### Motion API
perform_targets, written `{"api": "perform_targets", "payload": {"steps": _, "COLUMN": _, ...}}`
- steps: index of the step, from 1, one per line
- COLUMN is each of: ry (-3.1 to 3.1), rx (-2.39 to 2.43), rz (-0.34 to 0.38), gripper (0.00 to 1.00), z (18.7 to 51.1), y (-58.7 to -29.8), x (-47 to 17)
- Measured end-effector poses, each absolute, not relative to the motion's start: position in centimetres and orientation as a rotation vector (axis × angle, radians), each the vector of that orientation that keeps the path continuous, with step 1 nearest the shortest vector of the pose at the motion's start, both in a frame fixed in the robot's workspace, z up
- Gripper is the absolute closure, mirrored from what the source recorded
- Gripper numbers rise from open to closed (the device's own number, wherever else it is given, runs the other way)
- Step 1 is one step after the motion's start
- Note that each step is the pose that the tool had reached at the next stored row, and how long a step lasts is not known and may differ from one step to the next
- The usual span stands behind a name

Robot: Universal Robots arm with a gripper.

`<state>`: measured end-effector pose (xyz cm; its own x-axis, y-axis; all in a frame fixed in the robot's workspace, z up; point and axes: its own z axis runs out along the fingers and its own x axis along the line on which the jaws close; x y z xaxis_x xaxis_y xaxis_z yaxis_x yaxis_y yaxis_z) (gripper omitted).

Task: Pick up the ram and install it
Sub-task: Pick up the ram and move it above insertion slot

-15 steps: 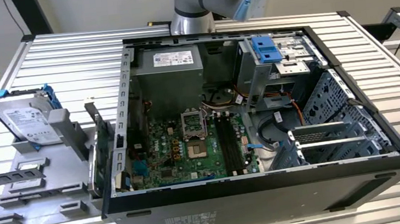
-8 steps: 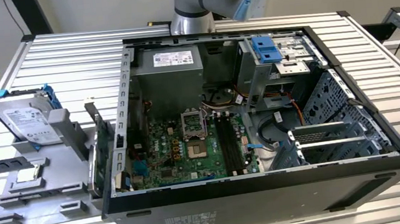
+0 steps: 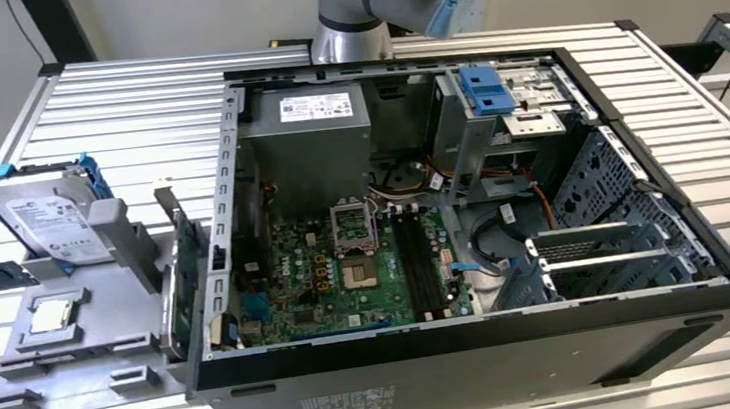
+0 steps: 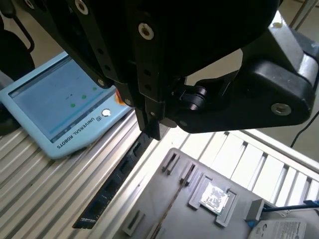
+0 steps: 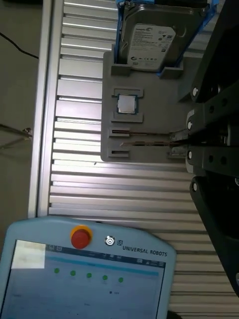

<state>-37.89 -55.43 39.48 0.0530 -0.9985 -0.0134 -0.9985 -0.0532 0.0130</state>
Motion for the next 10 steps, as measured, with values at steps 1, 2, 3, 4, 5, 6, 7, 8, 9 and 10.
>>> {"api": "perform_targets", "payload": {"steps": 1, "ry": -2.161, "rx": 2.279, "rz": -0.029, "gripper": 1.0, "z": 39.61, "y": -55.43, "x": -37.89}}
{"api": "perform_targets", "payload": {"steps": 2, "ry": -2.161, "rx": 2.28, "rz": -0.029, "gripper": 1.0, "z": 39.61, "y": -55.43, "x": -37.89}}
{"api": "perform_targets", "payload": {"steps": 3, "ry": -2.161, "rx": 2.279, "rz": -0.029, "gripper": 1.0, "z": 39.61, "y": -55.43, "x": -37.89}}
{"api": "perform_targets", "payload": {"steps": 4, "ry": -2.161, "rx": 2.279, "rz": -0.029, "gripper": 1.0, "z": 39.61, "y": -55.43, "x": -37.89}}
{"api": "perform_targets", "payload": {"steps": 5, "ry": -2.161, "rx": 2.279, "rz": -0.029, "gripper": 1.0, "z": 39.62, "y": -55.43, "x": -37.89}}
{"api": "perform_targets", "payload": {"steps": 6, "ry": -2.161, "rx": 2.279, "rz": -0.029, "gripper": 1.0, "z": 39.61, "y": -55.43, "x": -37.89}}
{"api": "perform_targets", "payload": {"steps": 7, "ry": -2.161, "rx": 2.279, "rz": -0.029, "gripper": 1.0, "z": 39.63, "y": -55.43, "x": -37.89}}
{"api": "perform_targets", "payload": {"steps": 8, "ry": -2.161, "rx": 2.279, "rz": -0.029, "gripper": 1.0, "z": 39.62, "y": -55.43, "x": -37.89}}
{"api": "perform_targets", "payload": {"steps": 9, "ry": -2.161, "rx": 2.279, "rz": -0.029, "gripper": 1.0, "z": 39.63, "y": -55.42, "x": -37.86}}
{"api": "perform_targets", "payload": {"steps": 10, "ry": -2.161, "rx": 2.279, "rz": -0.028, "gripper": 1.0, "z": 39.63, "y": -55.42, "x": -37.7}}
